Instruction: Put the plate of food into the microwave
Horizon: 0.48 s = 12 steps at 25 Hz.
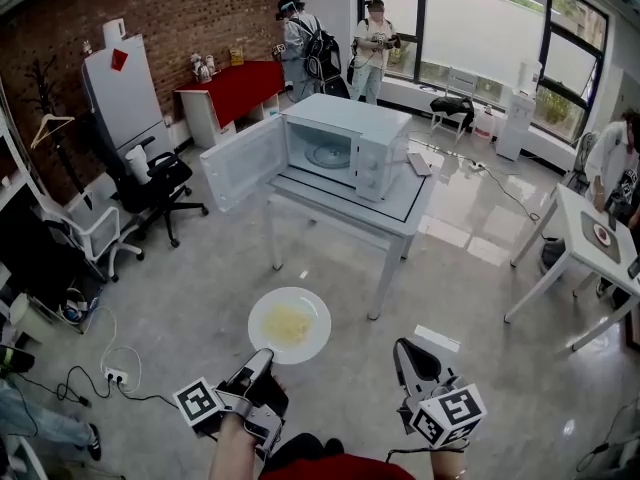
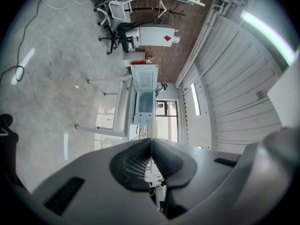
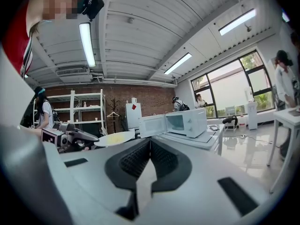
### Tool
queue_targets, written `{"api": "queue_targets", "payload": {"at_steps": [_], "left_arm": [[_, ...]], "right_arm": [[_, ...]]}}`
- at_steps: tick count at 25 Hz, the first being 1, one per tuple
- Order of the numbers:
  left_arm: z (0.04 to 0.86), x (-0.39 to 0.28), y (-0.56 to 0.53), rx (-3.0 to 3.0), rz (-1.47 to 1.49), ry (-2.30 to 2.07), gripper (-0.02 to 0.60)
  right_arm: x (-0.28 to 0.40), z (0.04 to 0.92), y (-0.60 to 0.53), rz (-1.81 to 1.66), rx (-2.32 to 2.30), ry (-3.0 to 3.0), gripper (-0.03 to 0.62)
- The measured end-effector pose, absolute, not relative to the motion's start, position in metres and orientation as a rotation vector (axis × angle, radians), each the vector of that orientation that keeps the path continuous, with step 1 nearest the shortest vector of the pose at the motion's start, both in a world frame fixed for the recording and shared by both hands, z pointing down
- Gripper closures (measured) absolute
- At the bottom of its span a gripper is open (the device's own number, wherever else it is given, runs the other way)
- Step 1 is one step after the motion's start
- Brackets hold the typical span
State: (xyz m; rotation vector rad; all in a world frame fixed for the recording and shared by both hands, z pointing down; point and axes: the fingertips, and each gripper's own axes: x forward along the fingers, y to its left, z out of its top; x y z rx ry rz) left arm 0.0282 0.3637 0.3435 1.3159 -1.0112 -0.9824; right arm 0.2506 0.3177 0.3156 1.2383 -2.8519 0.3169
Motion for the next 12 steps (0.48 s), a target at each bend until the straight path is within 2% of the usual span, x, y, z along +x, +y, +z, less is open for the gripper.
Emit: {"api": "queue_targets", "payload": {"at_steps": [12], "left_arm": [[0.334, 0.009, 0.286, 1.361, -0.989, -1.010, 0.563]], "right_arm": [[0.223, 0.316, 0.256, 0.324, 1.202, -2.883, 0.579]]}}
